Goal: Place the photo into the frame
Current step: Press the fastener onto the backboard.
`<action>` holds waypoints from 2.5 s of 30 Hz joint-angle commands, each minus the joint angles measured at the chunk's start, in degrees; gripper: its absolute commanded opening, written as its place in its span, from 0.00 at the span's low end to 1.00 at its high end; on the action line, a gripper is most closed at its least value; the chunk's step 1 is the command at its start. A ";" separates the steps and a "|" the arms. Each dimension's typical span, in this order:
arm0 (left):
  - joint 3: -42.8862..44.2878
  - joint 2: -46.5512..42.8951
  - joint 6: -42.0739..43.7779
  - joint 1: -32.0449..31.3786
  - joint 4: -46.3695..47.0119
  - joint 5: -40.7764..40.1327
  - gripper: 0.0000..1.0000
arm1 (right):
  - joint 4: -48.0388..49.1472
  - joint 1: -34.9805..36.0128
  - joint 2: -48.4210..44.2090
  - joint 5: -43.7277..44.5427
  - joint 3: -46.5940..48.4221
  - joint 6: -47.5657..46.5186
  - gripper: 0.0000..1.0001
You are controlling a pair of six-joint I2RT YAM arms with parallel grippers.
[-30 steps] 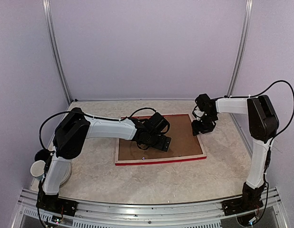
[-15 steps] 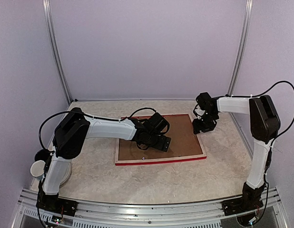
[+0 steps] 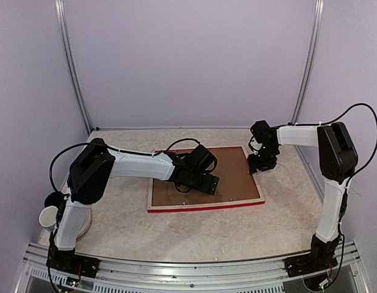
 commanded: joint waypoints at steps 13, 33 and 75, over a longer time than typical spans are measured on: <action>-1.62 -0.36 -0.60 0.24 -3.75 1.96 0.96 | 0.14 -0.48 -5.91 3.04 0.66 1.86 0.57; -1.42 -0.63 -0.78 0.27 -3.99 1.79 0.96 | 1.97 -0.27 1.36 -1.75 -4.79 3.06 0.57; -3.08 -1.21 -0.83 0.51 -3.32 1.77 0.96 | 1.76 -0.13 0.94 -3.03 -2.17 2.06 0.21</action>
